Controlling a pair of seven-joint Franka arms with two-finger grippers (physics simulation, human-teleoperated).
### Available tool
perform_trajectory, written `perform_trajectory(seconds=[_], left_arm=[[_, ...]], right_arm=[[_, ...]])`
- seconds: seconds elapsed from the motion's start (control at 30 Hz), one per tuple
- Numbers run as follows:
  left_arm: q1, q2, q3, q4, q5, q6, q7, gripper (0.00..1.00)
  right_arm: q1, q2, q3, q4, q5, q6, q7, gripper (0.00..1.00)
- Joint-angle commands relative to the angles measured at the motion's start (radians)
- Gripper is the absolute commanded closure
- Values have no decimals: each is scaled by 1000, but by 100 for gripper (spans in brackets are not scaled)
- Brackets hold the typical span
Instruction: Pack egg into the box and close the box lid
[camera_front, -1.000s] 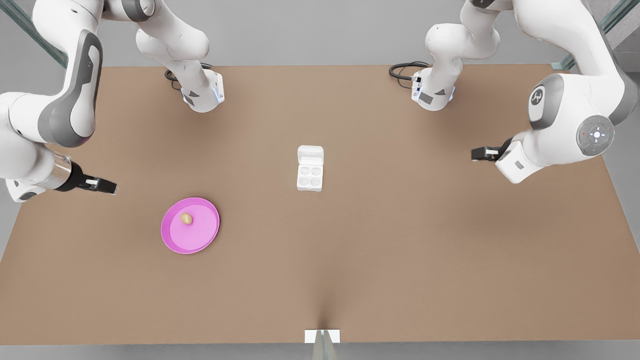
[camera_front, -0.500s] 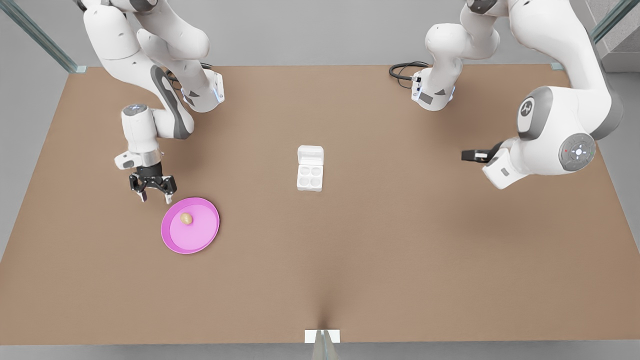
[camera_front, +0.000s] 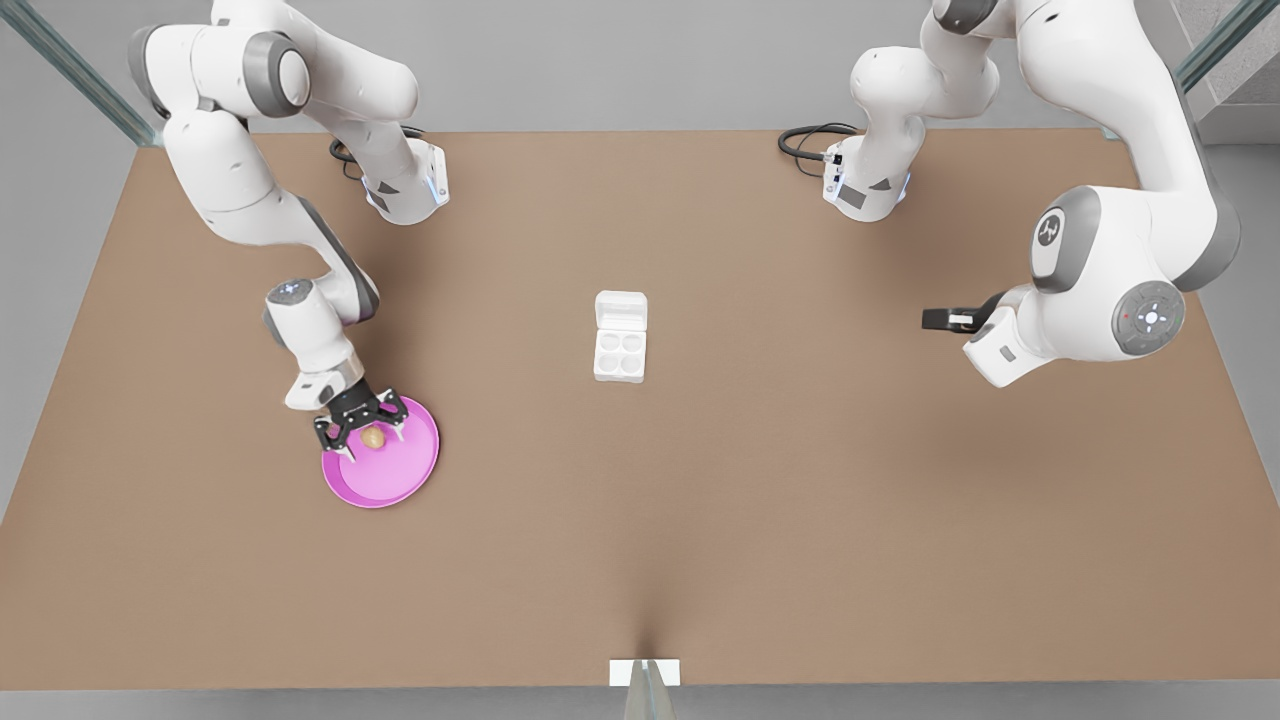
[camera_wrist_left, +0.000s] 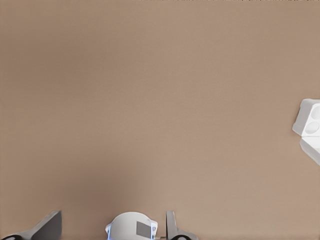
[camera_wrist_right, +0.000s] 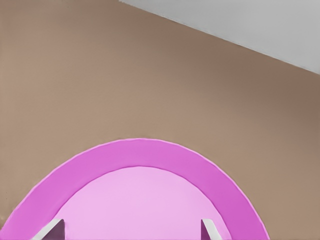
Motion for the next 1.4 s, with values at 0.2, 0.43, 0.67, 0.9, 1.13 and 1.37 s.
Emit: perform_trajectory(seconds=[0.2, 0.43, 0.67, 0.9, 1.13, 1.37], left_arm=[[0, 0, 0, -3, -3, -6, 0, 0], [0, 0, 0, -3, -3, -9, 0, 0], [0, 8, -2, -5, -4, -9, -5, 0], [0, 6, -2, -5, -6, -11, -5, 0], [0, 6, -2, -3, -6, -12, -5, 0], [0, 6, -2, -3, -6, -12, 0, 0]], right_arm=[[-6, 18, -53, 22, 5, -32, 121, 0], [20, 43, -39, 11, 1, -28, 123, 0], [15, 44, -48, -35, -3, -12, 121, 0], [10, 49, -50, -54, -3, -6, 120, 3], [4, 47, -59, -47, 3, -14, 120, 10], [6, 49, -60, -46, 5, -15, 120, 29]])
